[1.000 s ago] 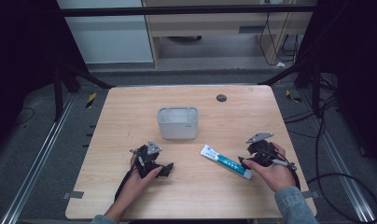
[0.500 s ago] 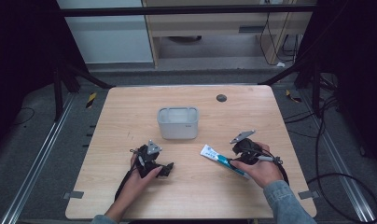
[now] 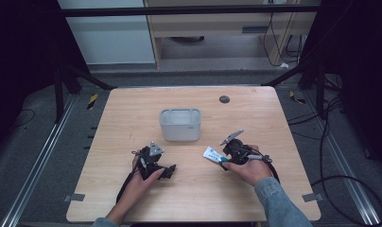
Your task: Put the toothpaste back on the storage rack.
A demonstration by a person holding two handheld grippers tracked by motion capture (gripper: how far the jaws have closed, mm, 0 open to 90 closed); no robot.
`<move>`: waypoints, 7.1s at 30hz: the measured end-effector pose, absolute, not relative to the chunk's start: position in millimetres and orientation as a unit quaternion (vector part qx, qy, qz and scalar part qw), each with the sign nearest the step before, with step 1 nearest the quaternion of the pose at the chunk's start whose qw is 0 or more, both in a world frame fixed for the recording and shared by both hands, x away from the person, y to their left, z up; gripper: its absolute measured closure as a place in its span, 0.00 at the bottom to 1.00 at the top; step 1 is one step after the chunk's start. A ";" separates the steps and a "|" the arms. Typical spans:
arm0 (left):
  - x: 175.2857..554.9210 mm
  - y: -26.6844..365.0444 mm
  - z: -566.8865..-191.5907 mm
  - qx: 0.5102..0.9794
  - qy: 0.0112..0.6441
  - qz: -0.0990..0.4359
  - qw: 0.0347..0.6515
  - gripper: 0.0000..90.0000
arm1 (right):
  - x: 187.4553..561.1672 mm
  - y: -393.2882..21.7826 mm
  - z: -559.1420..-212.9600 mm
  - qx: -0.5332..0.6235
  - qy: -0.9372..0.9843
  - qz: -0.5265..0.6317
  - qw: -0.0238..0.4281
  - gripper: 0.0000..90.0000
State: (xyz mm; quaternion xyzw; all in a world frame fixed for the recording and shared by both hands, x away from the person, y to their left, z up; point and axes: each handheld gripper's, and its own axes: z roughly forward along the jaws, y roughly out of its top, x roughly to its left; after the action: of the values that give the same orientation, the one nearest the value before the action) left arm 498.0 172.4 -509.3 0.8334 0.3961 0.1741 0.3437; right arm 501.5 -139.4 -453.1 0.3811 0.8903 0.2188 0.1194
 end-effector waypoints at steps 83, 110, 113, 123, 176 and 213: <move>499.4 172.6 -509.2 0.834 0.396 0.174 0.344 0.00 | 524.6 -153.6 -431.7 0.435 0.868 0.202 0.128 0.88; 499.7 171.8 -509.3 0.831 0.399 0.175 0.344 0.00 | 523.9 -185.1 -371.9 0.437 0.855 0.207 0.189 0.88; 499.7 171.8 -509.3 0.832 0.399 0.176 0.344 0.00 | 523.7 -184.6 -365.3 0.435 0.853 0.212 0.194 0.88; 499.8 171.9 -509.2 0.832 0.398 0.176 0.344 0.00 | 524.0 -185.3 -355.7 0.435 0.844 0.241 0.201 0.88; 501.1 170.7 -509.1 0.831 0.400 0.177 0.342 0.00 | 553.7 -133.4 -308.4 0.424 0.793 0.379 0.218 0.88; 499.8 166.9 -508.9 0.822 0.420 0.186 0.336 0.00 | 576.8 -104.7 -265.0 0.372 0.785 0.443 0.223 0.88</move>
State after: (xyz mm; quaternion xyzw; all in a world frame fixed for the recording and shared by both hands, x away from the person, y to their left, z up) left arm 499.8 166.9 -508.9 0.8222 0.4201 0.1857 0.3362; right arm 576.8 -104.7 -265.0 0.3720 0.7846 0.4430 0.2231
